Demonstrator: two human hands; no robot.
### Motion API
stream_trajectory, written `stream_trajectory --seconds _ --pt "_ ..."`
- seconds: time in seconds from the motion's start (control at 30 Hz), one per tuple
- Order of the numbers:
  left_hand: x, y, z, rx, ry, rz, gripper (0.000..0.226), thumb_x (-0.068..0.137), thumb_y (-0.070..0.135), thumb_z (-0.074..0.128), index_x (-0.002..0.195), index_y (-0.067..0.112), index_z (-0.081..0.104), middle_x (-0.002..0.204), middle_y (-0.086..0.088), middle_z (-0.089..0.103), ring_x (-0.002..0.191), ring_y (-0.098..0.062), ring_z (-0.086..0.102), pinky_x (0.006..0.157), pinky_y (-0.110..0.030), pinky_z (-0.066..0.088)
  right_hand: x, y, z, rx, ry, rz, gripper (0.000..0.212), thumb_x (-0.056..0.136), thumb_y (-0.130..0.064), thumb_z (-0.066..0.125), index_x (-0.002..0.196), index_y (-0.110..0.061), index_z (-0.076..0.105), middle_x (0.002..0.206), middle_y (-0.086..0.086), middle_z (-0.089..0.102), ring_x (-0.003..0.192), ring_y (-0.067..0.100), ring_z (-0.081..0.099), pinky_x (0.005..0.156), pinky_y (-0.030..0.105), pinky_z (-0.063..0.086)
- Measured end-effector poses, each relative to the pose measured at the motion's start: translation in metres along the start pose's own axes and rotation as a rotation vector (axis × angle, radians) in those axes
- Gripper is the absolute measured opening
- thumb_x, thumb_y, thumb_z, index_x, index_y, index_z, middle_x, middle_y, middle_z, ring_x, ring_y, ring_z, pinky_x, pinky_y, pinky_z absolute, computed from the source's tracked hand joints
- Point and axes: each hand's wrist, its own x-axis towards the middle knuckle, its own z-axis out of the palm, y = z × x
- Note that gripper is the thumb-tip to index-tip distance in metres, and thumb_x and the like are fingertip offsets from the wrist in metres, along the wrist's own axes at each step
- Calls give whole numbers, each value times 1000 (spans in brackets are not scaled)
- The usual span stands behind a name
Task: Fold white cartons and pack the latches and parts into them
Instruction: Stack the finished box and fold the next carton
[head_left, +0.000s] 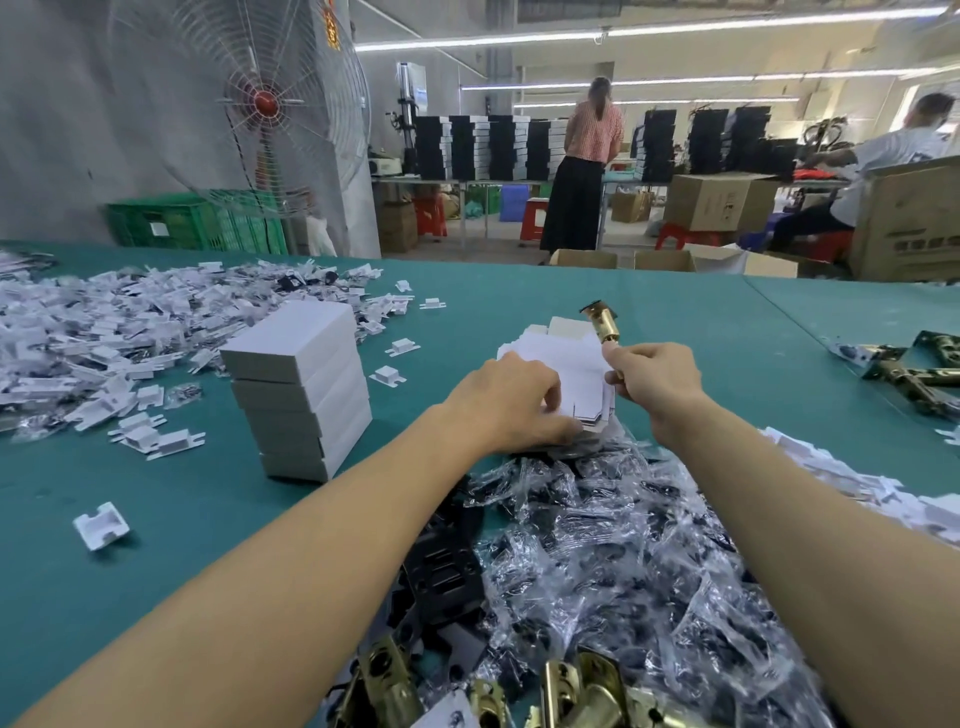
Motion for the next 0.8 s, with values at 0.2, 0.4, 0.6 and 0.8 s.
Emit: stream_trajectory --seconds 0.2,0.4,0.6,0.8 --pt "6 13 10 79 99 -65 42 86 61 58 109 26 65 109 2 64 98 -25 60 70 -31 38 2 5 4 54 -22 54 24 90 -23 72 70 -11 66 74 9 68 77 23 65 91 48 57" --pt "13 25 13 211 128 -83 45 85 65 55 99 26 70 101 3 63 88 -23 58 65 -29 36 5 12 2 119 -13 92 23 90 -21 72 72 -7 66 77 9 69 86 25 72 90 42 58" --pt "16 26 11 197 144 -121 39 83 61 61 95 25 72 100 2 65 82 -25 54 65 -30 35 3 11 3 140 -12 99 22 90 -21 73 74 -7 67 80 10 69 90 26 72 91 42 58" --pt "15 31 10 280 146 -74 39 83 61 59 90 24 67 73 2 45 76 -25 47 63 -30 32 1 11 2 153 -30 101 22 90 -20 72 73 -6 67 81 9 69 86 23 71 92 41 57"
